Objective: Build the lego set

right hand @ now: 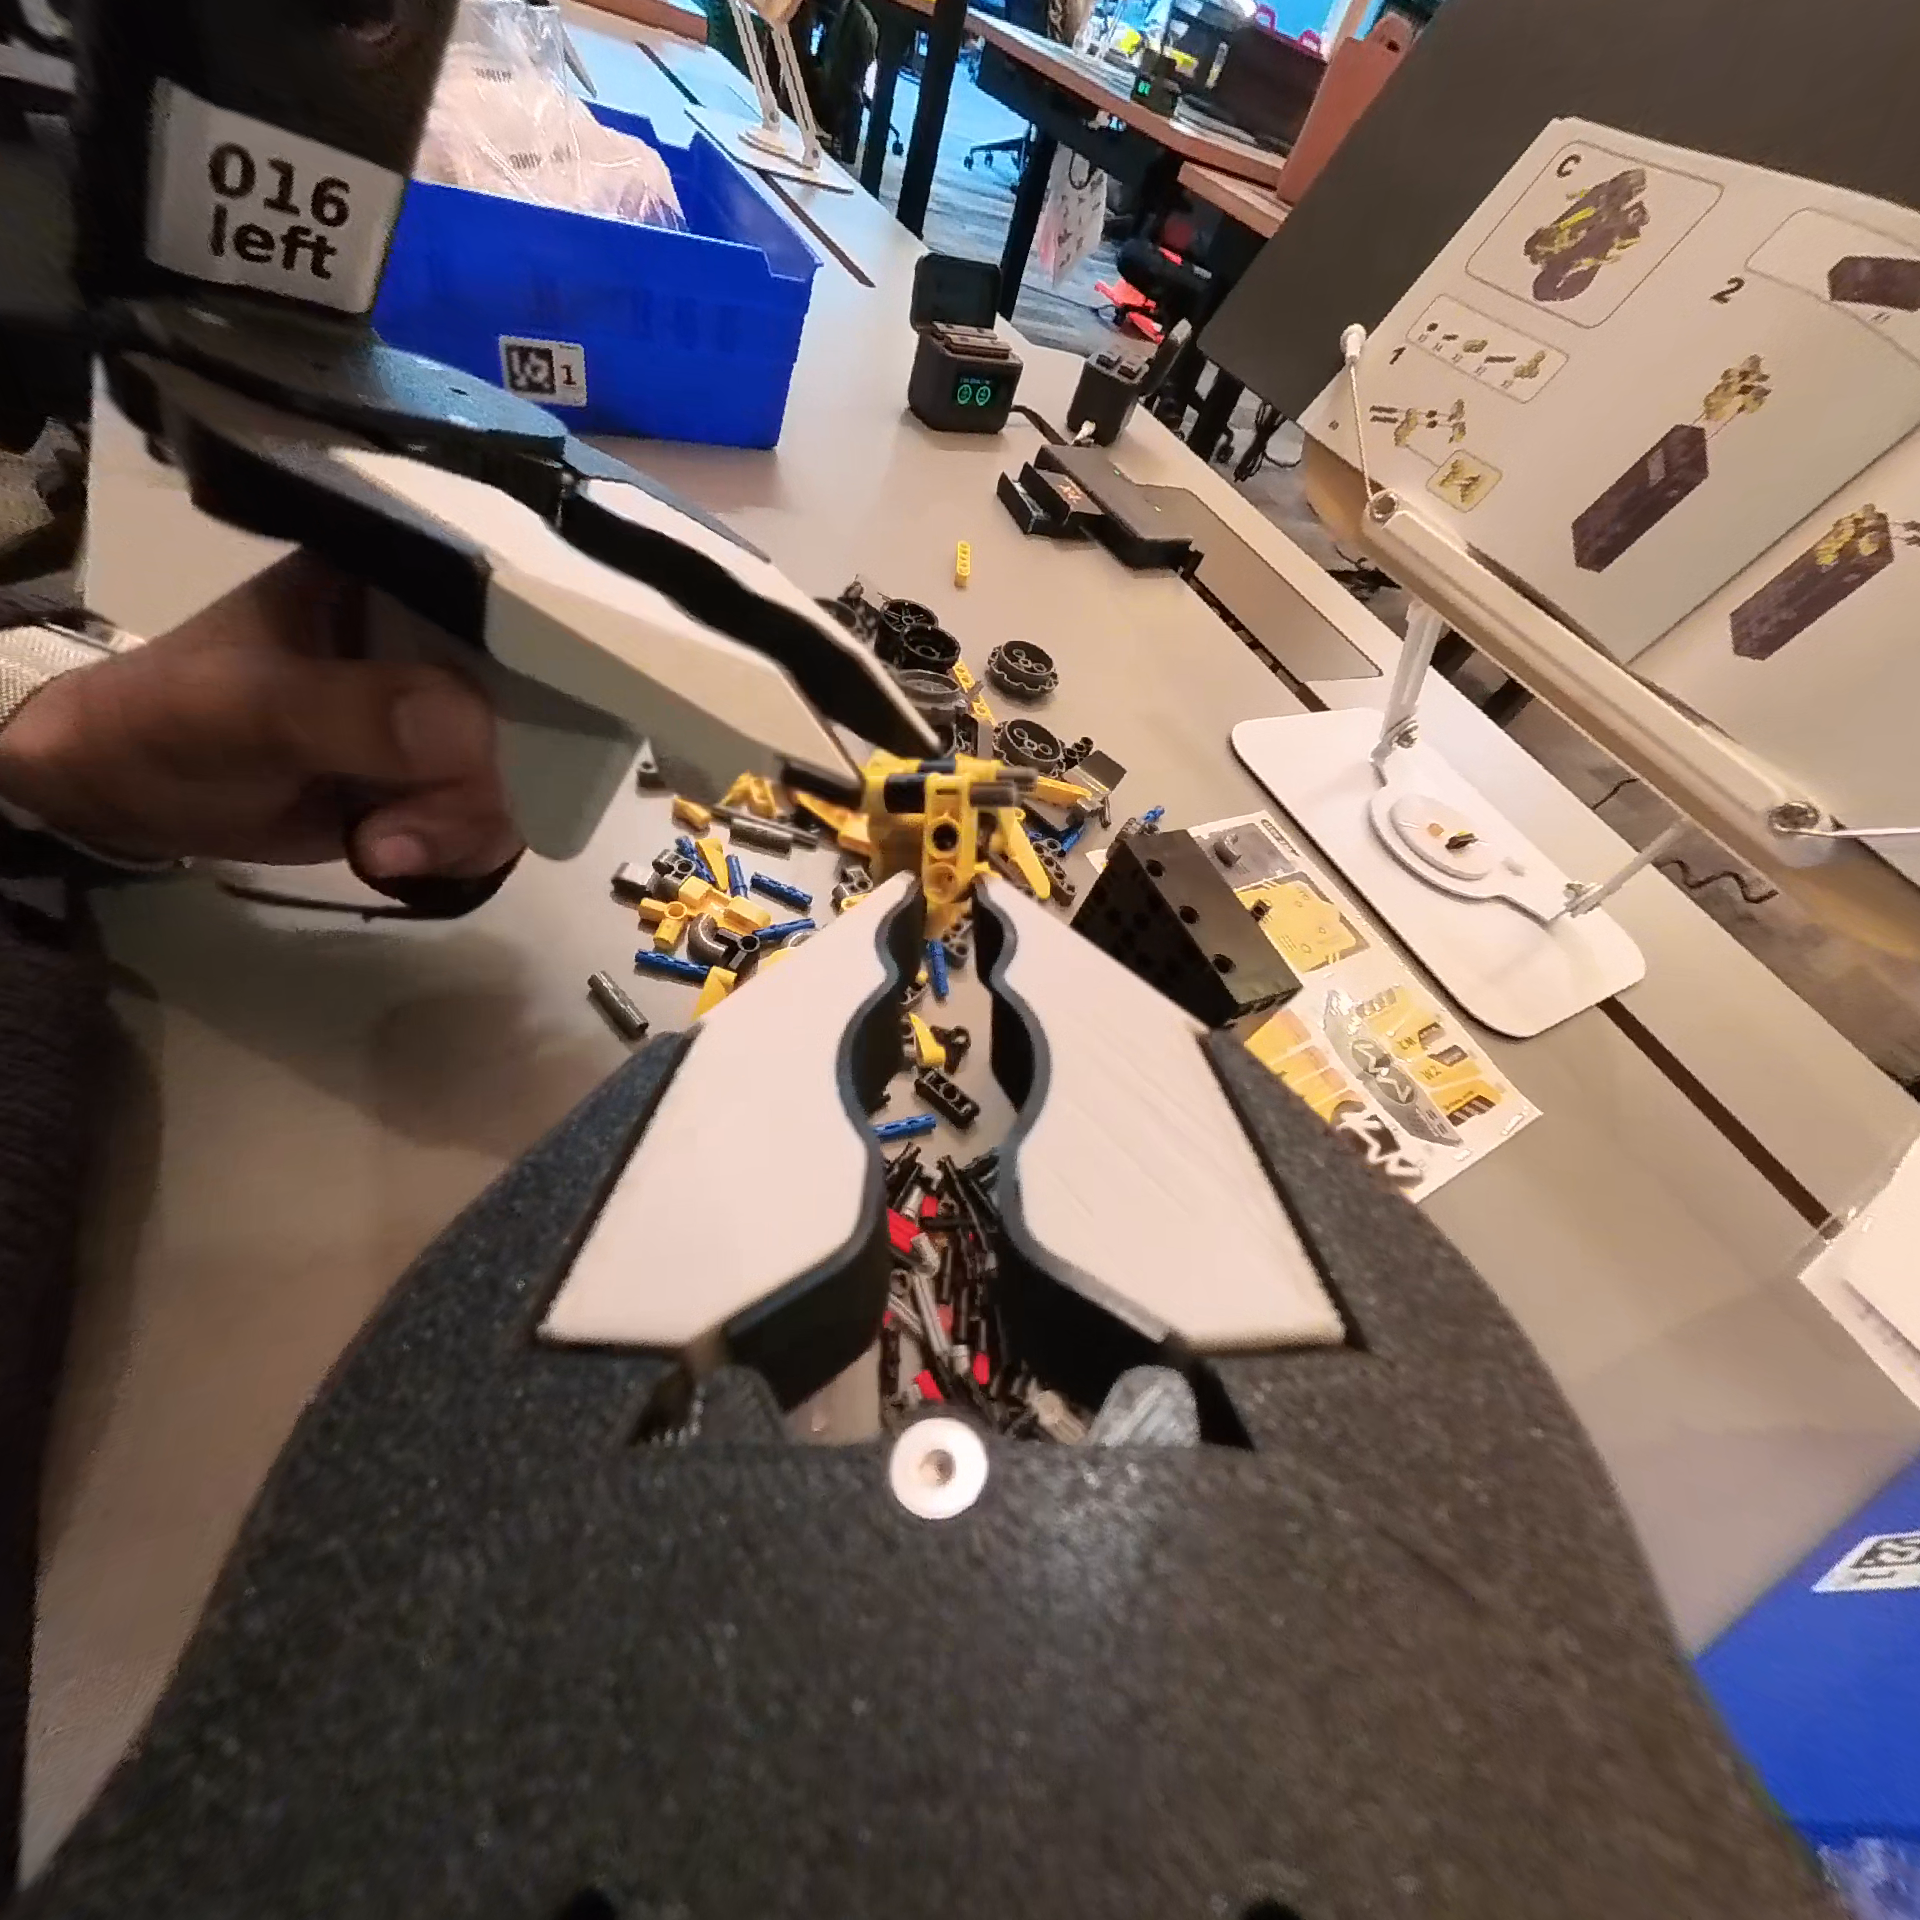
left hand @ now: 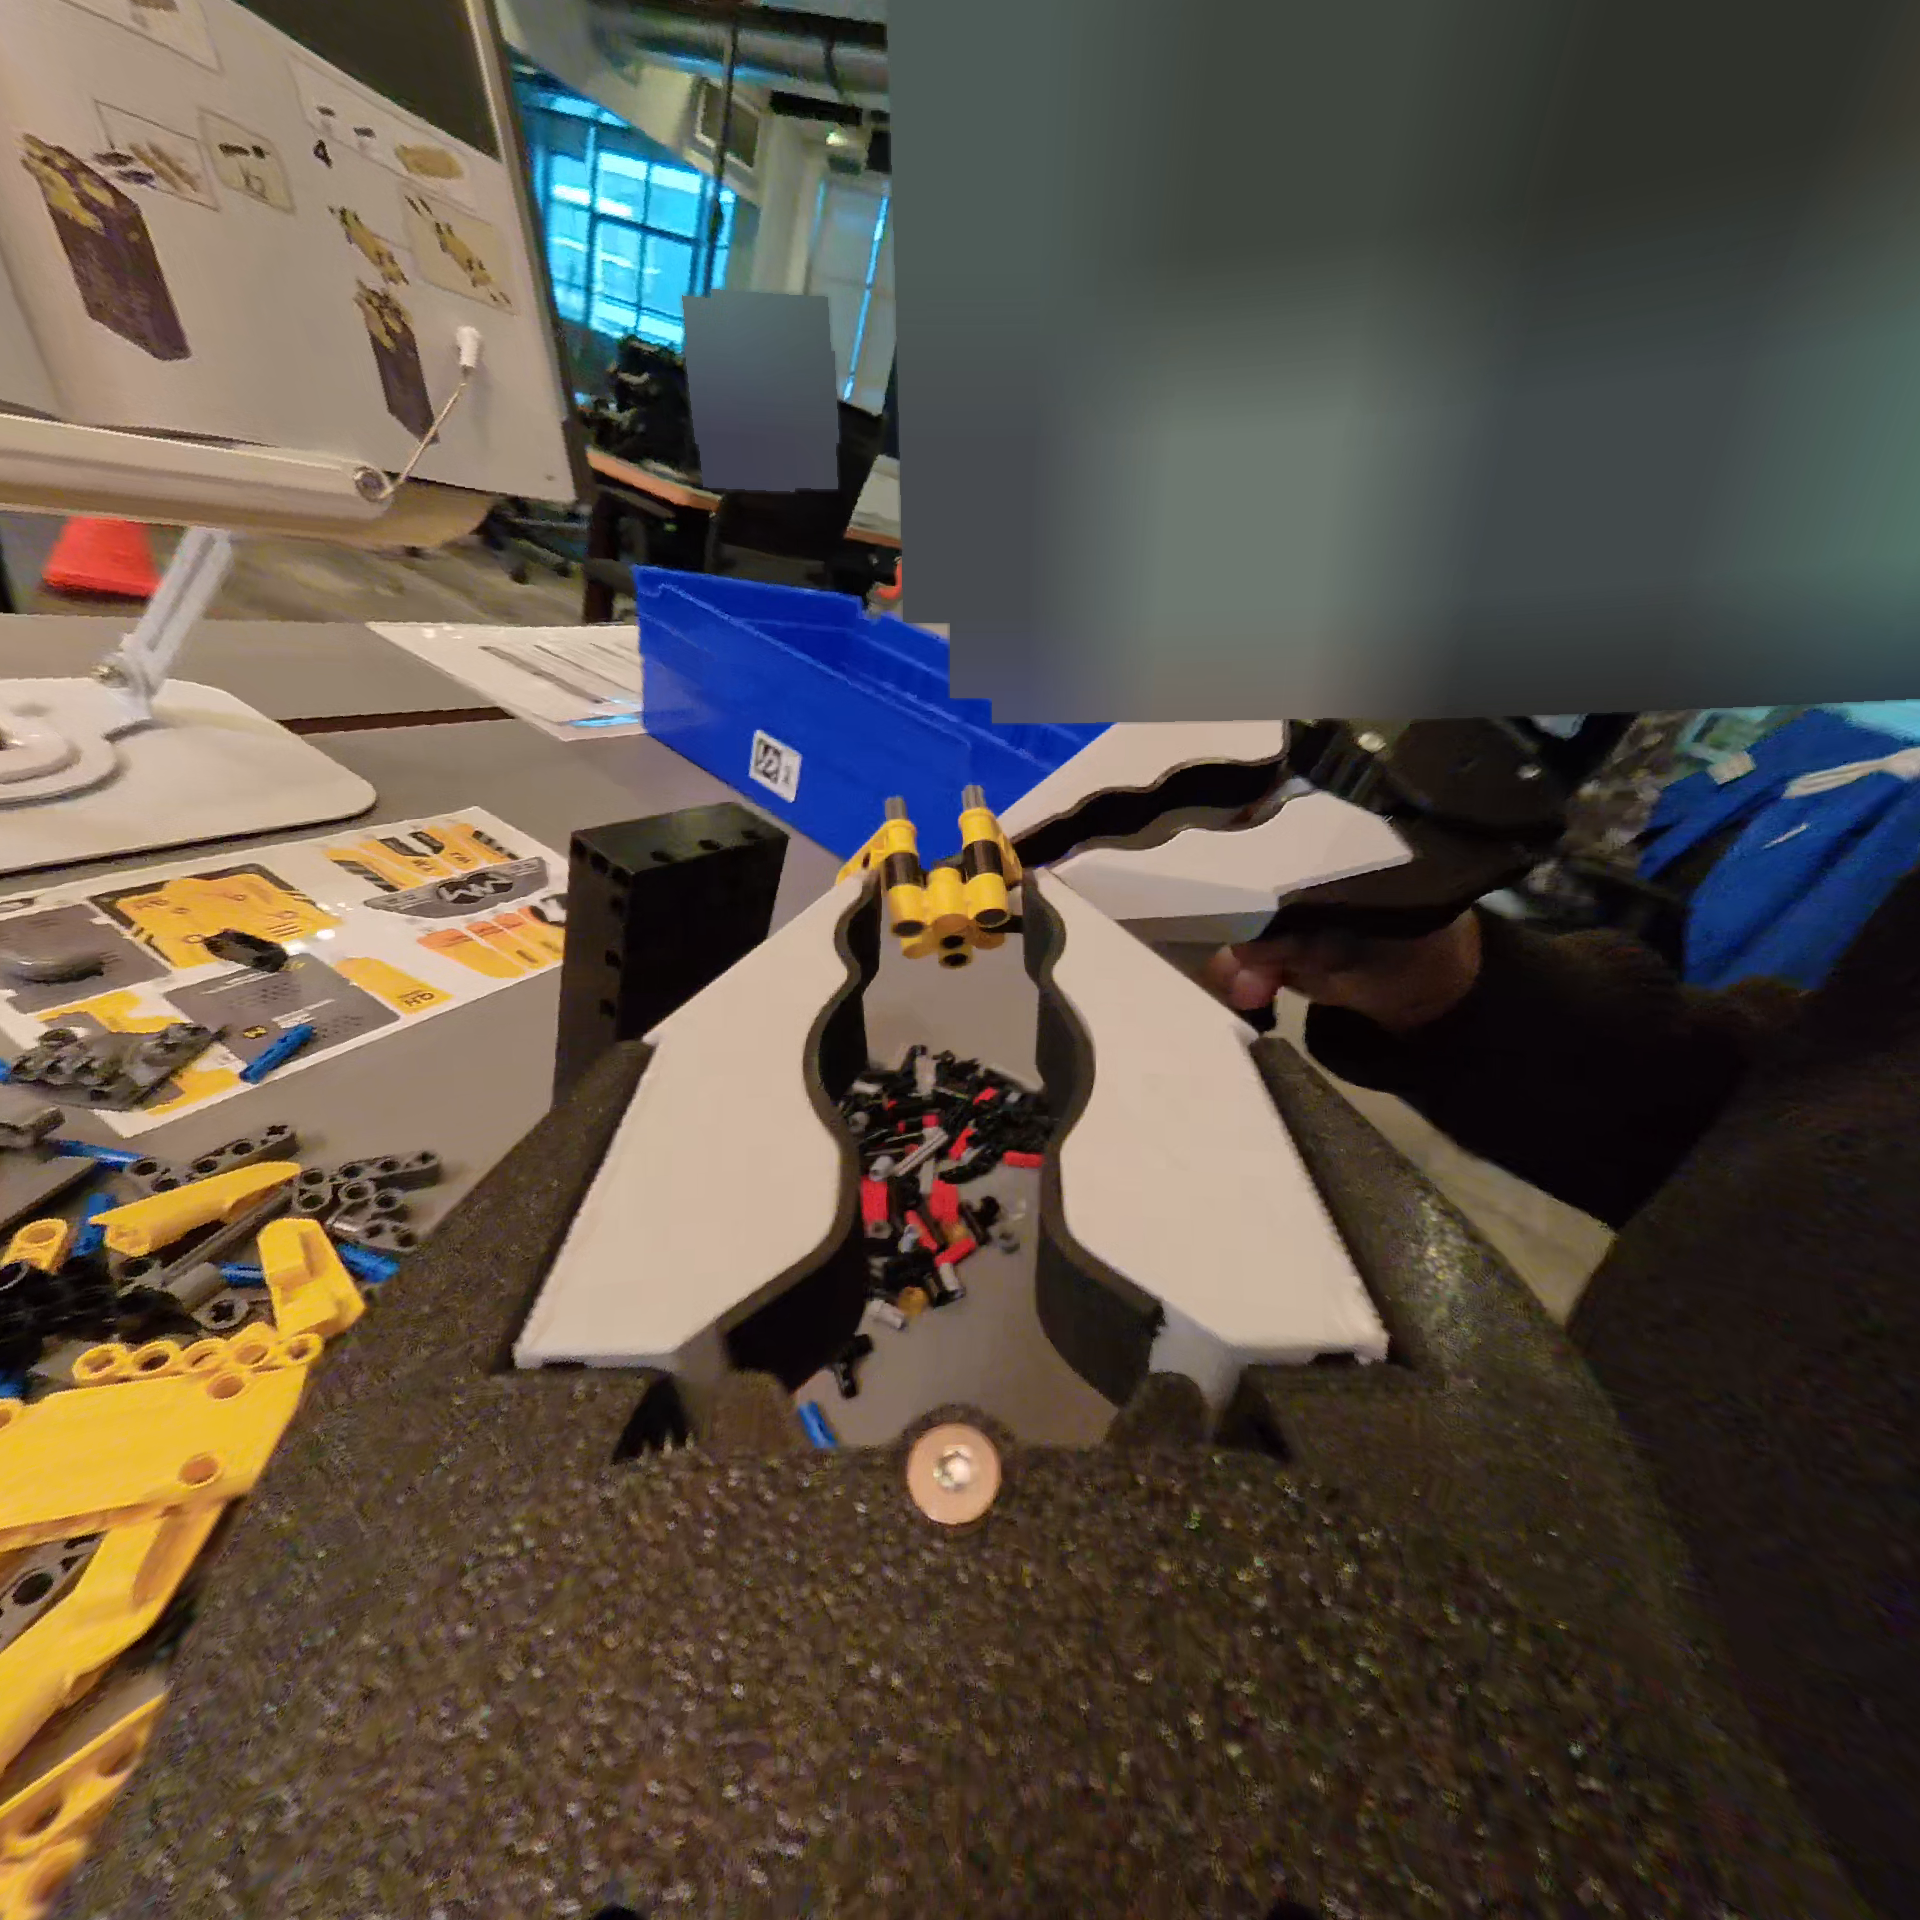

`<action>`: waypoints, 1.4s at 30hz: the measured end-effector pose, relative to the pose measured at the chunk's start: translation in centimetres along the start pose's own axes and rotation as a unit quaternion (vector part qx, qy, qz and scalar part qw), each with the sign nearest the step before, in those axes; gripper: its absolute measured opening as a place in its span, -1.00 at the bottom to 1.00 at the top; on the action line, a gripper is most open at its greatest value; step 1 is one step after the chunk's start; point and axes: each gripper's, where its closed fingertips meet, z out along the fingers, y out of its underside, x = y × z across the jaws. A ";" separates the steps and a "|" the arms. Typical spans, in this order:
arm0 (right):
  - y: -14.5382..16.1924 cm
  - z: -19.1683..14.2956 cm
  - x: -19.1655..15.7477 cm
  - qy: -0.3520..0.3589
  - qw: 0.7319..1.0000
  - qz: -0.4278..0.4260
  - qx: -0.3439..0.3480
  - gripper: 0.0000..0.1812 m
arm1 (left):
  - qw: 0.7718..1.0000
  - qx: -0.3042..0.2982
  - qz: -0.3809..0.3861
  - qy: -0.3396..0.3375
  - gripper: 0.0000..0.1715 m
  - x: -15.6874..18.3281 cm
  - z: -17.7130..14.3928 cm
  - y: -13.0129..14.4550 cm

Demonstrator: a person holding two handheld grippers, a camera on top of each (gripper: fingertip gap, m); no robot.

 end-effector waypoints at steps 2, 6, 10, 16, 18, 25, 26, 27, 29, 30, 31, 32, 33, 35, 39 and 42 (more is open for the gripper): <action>-0.4 -0.3 0.0 -0.011 1.000 -0.003 0.013 -0.92 | 0.999 0.023 -0.029 0.026 -0.69 -0.1 -0.7 -1.1; -1.9 -1.4 -0.4 -0.059 0.996 0.012 0.059 -0.91 | 0.992 0.049 -0.079 0.088 -0.69 -1.0 -2.0 -3.3; -4.1 -3.1 -1.7 -0.144 0.982 0.045 0.116 -0.91 | 0.968 0.011 -0.116 0.223 -0.69 0.8 -2.1 -3.5; -6.5 -5.2 -2.8 -0.242 0.951 0.106 0.161 -0.91 | 0.932 -0.020 -0.103 0.346 -0.69 4.9 -2.2 -3.3; -6.7 -5.5 -2.9 -0.260 0.944 0.121 0.162 -0.91 | 0.926 -0.019 -0.102 0.364 -0.69 5.6 -2.2 -3.5; -6.3 -5.5 -3.3 -0.283 0.941 0.131 0.133 -0.91 | 0.928 -0.002 -0.099 0.360 -0.77 5.7 -1.8 -4.1; -6.2 -5.4 -3.4 -0.286 0.940 0.132 0.130 -0.91 | 0.928 -0.003 -0.098 0.360 -0.80 5.6 -1.8 -4.0; -6.1 -5.4 -3.4 -0.289 0.939 0.135 0.128 -0.91 | 0.927 -0.004 -0.097 0.361 -0.82 5.7 -1.8 -3.9; -6.0 -5.2 -3.4 -0.294 0.938 0.139 0.124 -0.91 | 0.927 -0.007 -0.096 0.362 -0.83 5.6 -1.8 -3.8; -6.0 -5.1 -3.4 -0.295 0.937 0.140 0.122 -0.91 | 0.927 -0.008 -0.096 0.362 -0.83 5.6 -1.8 -3.7; -5.9 -5.0 -3.4 -0.297 0.937 0.141 0.119 -0.91 | 0.927 -0.009 -0.095 0.362 -0.84 5.5 -1.8 -3.7; -5.9 -4.9 -3.4 -0.298 0.937 0.142 0.117 -0.91 | 0.927 -0.010 -0.095 0.364 -0.87 5.5 -1.9 -3.6; -5.8 -4.9 -3.4 -0.300 0.936 0.143 0.115 -0.91 | 0.925 -0.011 -0.096 0.367 -0.89 5.5 -2.0 -3.6; -5.6 -4.7 -3.3 -0.304 0.935 0.146 0.108 -0.91 | 0.928 -0.016 -0.093 0.362 -0.90 5.3 -2.0 -3.4; -4.5 -4.2 -3.0 -0.301 0.940 0.147 0.067 -0.91 | 0.940 -0.048 -0.066 0.333 -0.90 4.4 -1.7 -2.7; -3.1 -3.6 -2.7 -0.296 0.945 0.136 0.010 -0.91 | 0.948 -0.098 -0.023 0.301 -0.91 3.5 -1.3 -1.6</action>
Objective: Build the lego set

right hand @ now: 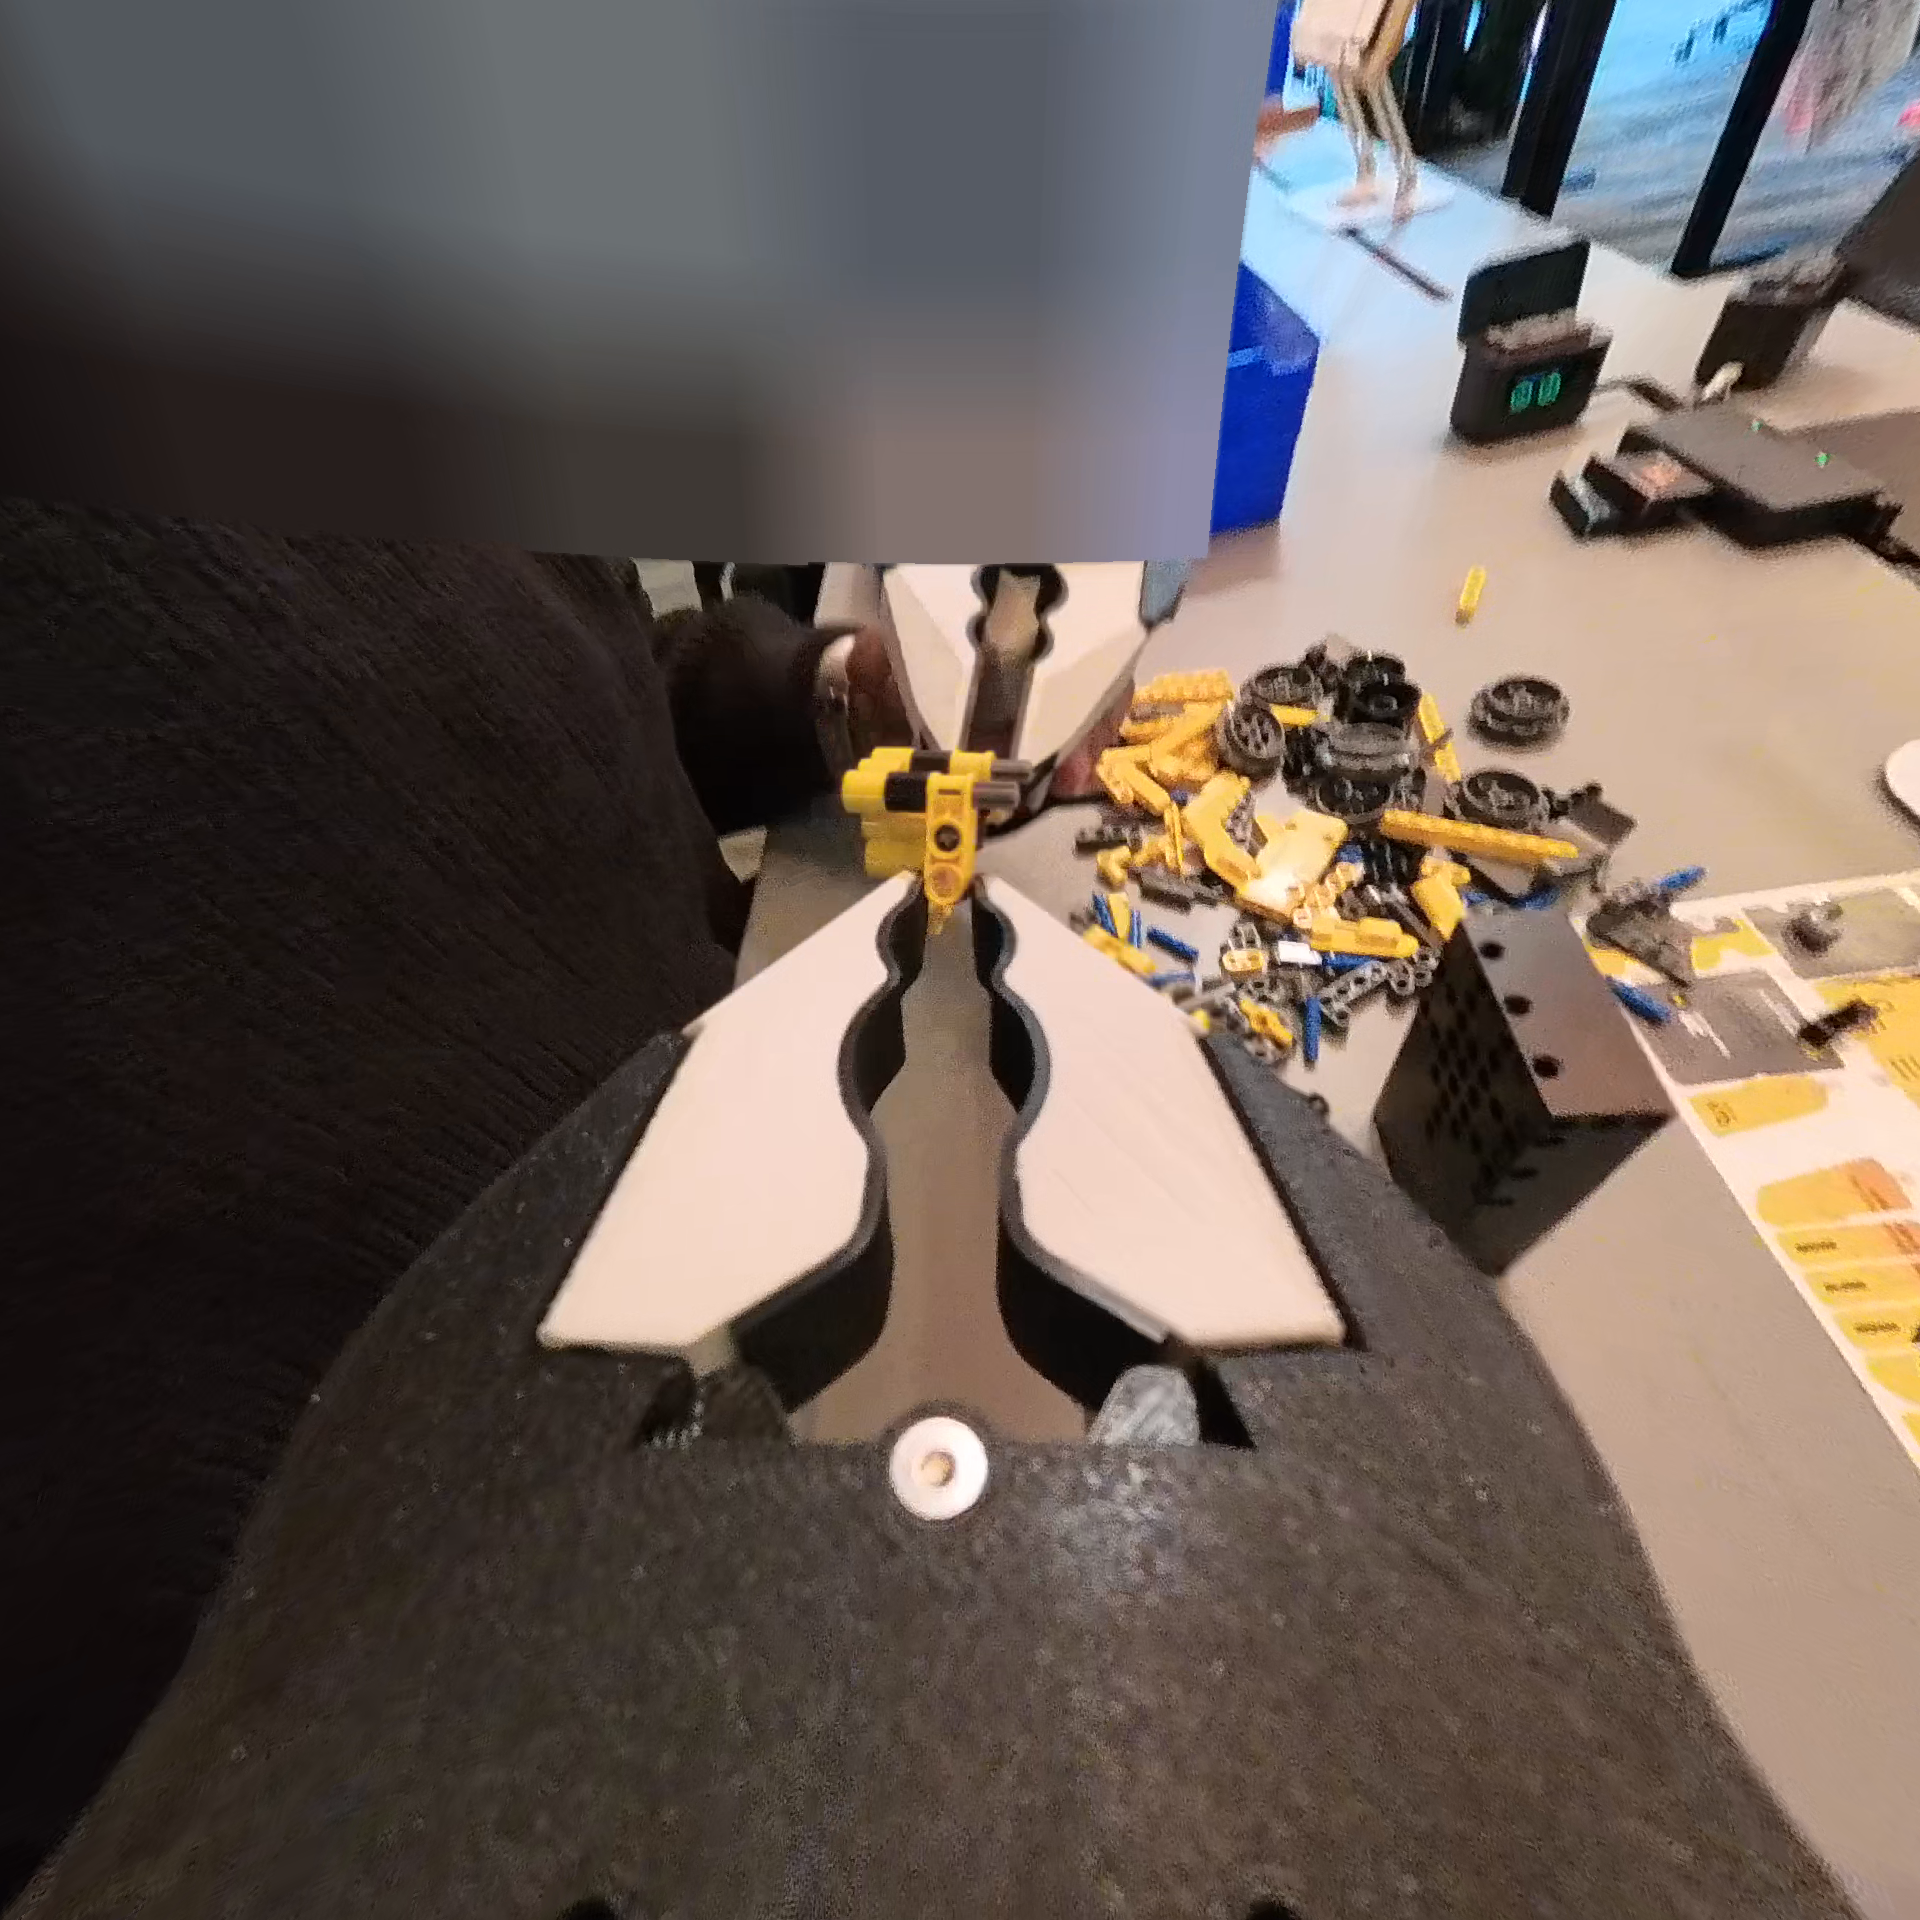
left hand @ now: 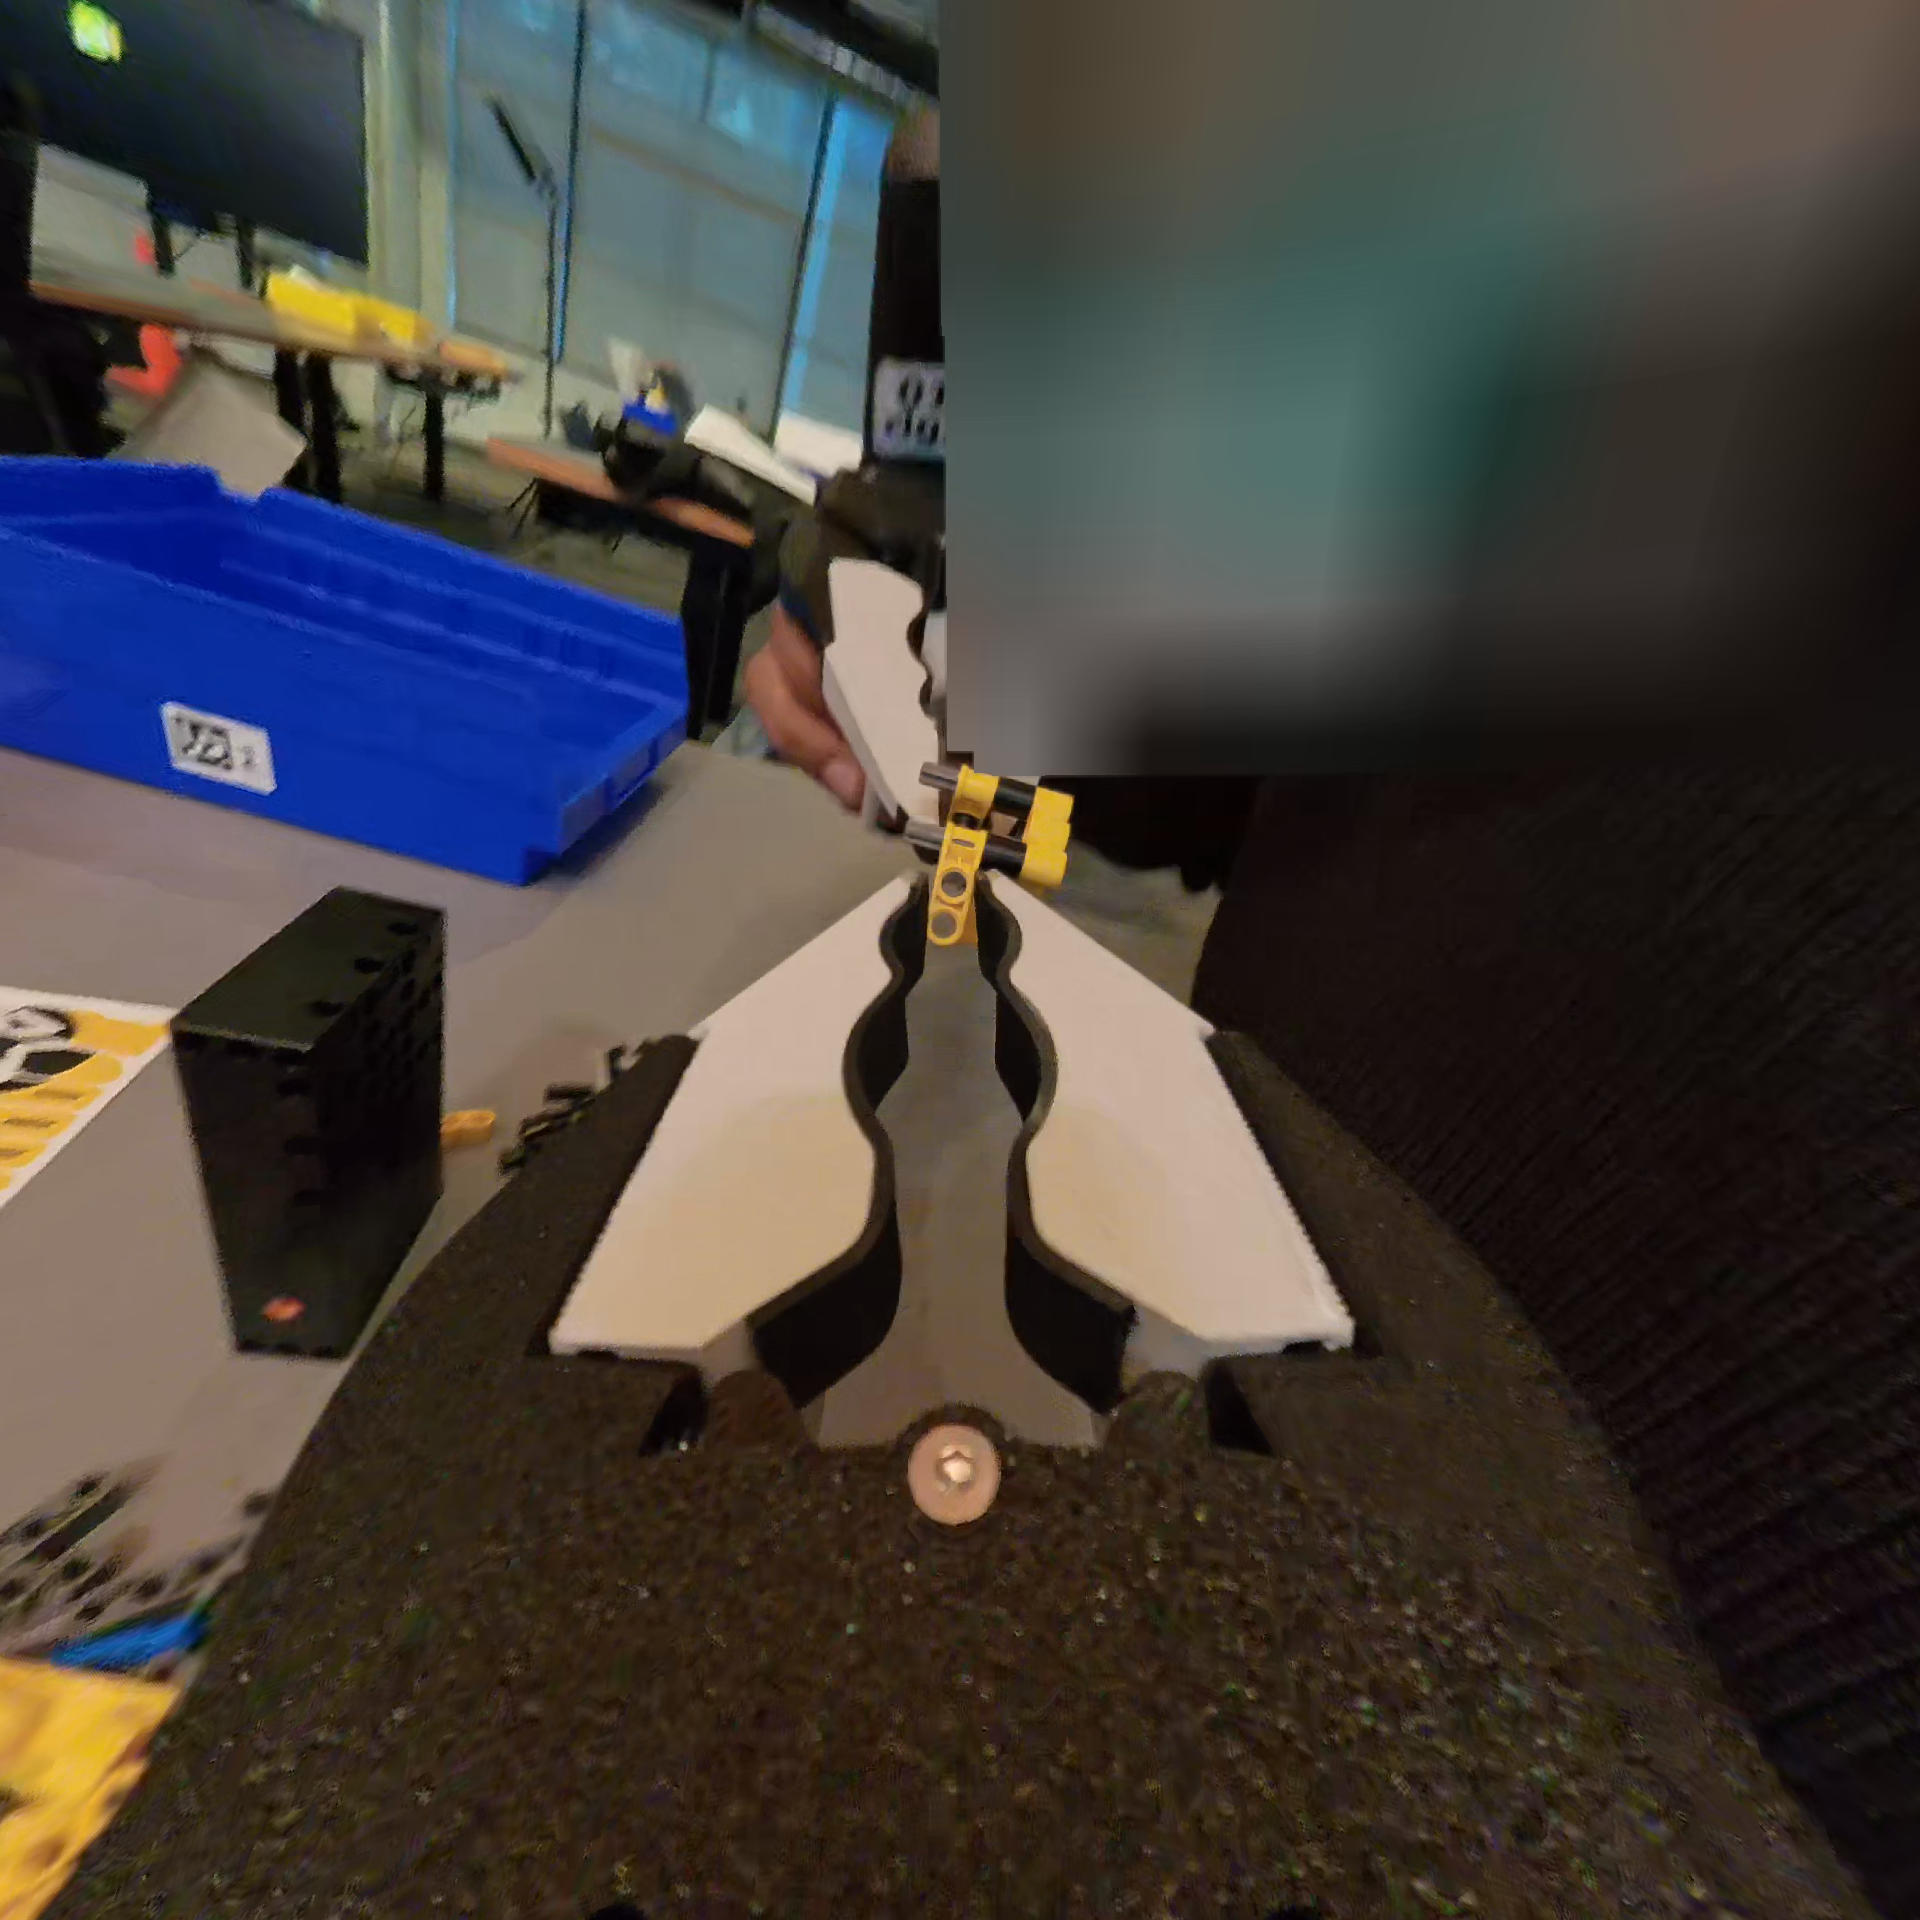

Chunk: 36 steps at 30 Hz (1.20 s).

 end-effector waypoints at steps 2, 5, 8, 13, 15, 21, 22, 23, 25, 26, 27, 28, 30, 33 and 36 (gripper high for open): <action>0.8 0.0 0.8 0.011 0.999 -0.003 -0.041 -0.91 | 0.999 -0.043 0.015 -0.023 -0.91 -0.8 0.0 0.8; 2.0 -0.1 2.0 0.021 0.994 -0.015 -0.103 -0.92 | 0.995 -0.091 0.026 -0.042 -0.91 -2.0 0.1 1.5; 3.1 -0.3 3.4 0.024 0.986 -0.027 -0.163 -0.92 | 0.990 -0.129 0.035 -0.054 -0.92 -3.2 0.1 1.7; 3.6 -0.6 6.1 0.028 0.974 -0.052 -0.218 -0.93 | 0.978 -0.184 0.054 -0.079 -0.92 -5.8 0.0 1.9; 3.7 -0.8 7.1 0.028 0.970 -0.056 -0.233 -0.93 | 0.975 -0.197 0.058 -0.087 -0.92 -6.7 0.0 1.7; 3.2 -1.0 9.4 0.024 0.960 -0.074 -0.269 -0.93 | 0.965 -0.234 0.060 -0.104 -0.92 -8.5 0.1 0.2; 3.2 -1.0 9.8 0.023 0.958 -0.078 -0.275 -0.93 | 0.962 -0.242 0.062 -0.107 -0.93 -8.9 0.1 0.1; 3.2 -1.0 10.2 0.022 0.956 -0.081 -0.280 -0.93 | 0.960 -0.248 0.063 -0.109 -0.92 -9.2 0.1 0.0; 3.2 -0.9 10.9 0.018 0.954 -0.084 -0.287 -0.93 | 0.960 -0.252 0.060 -0.110 -0.92 -9.8 0.2 -0.1; 3.2 -0.9 11.2 0.017 0.954 -0.085 -0.288 -0.93 | 0.960 -0.252 0.058 -0.110 -0.92 -10.1 0.1 -0.1; 3.2 -0.9 11.5 0.017 0.953 -0.086 -0.290 -0.93 | 0.960 -0.251 0.057 -0.111 -0.92 -10.4 0.1 -0.1; 3.1 -0.9 11.7 0.017 0.953 -0.087 -0.290 -0.93 | 0.960 -0.250 0.055 -0.110 -0.92 -10.6 0.1 0.0; 3.1 -1.1 12.0 0.017 0.952 -0.088 -0.293 -0.92 | 0.962 -0.246 0.052 -0.112 -0.92 -10.9 0.0 0.1; 3.2 -1.3 12.4 0.015 0.950 -0.085 -0.300 -0.92 | 0.963 -0.241 0.043 -0.112 -0.92 -11.4 -0.1 0.7; 3.5 -1.2 12.7 0.013 0.949 -0.079 -0.306 -0.92 | 0.964 -0.241 0.032 -0.111 -0.92 -11.8 -0.2 1.4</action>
